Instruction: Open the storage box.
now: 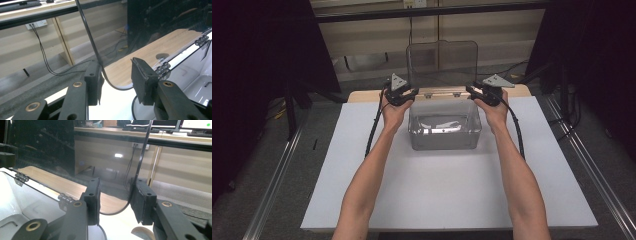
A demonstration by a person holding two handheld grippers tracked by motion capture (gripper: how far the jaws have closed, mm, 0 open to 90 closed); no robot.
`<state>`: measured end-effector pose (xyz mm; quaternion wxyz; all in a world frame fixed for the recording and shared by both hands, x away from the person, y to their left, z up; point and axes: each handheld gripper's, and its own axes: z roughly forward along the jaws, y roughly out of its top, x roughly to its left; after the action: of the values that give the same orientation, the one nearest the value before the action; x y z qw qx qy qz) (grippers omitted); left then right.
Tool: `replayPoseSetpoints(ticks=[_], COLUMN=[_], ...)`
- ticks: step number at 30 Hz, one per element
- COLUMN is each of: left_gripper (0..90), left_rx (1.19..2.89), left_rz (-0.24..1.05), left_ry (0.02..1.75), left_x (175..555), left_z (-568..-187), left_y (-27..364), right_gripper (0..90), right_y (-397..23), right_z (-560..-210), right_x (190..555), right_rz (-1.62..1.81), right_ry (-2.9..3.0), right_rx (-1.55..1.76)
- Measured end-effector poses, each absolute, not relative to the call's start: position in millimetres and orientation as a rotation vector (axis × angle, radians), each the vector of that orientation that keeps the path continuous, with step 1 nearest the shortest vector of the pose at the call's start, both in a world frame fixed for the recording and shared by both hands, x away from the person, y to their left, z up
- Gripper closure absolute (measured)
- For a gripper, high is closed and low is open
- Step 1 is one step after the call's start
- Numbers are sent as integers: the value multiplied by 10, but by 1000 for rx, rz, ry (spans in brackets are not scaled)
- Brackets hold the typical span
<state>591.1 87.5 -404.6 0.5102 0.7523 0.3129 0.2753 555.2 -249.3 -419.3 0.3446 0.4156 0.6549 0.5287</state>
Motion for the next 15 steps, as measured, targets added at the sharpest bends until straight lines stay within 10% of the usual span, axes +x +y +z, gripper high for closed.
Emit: replayPoseSetpoints(ticks=[15], left_gripper=[554], left_rx=[1778], left_rz=[580], left_ry=[812], left_x=[5954], left_z=[-4092], left_y=[899], right_gripper=[574], right_y=[-2506], right_z=[-4212], right_x=[5580], right_rz=[1363], right_ry=[1725], right_rx=[1123])
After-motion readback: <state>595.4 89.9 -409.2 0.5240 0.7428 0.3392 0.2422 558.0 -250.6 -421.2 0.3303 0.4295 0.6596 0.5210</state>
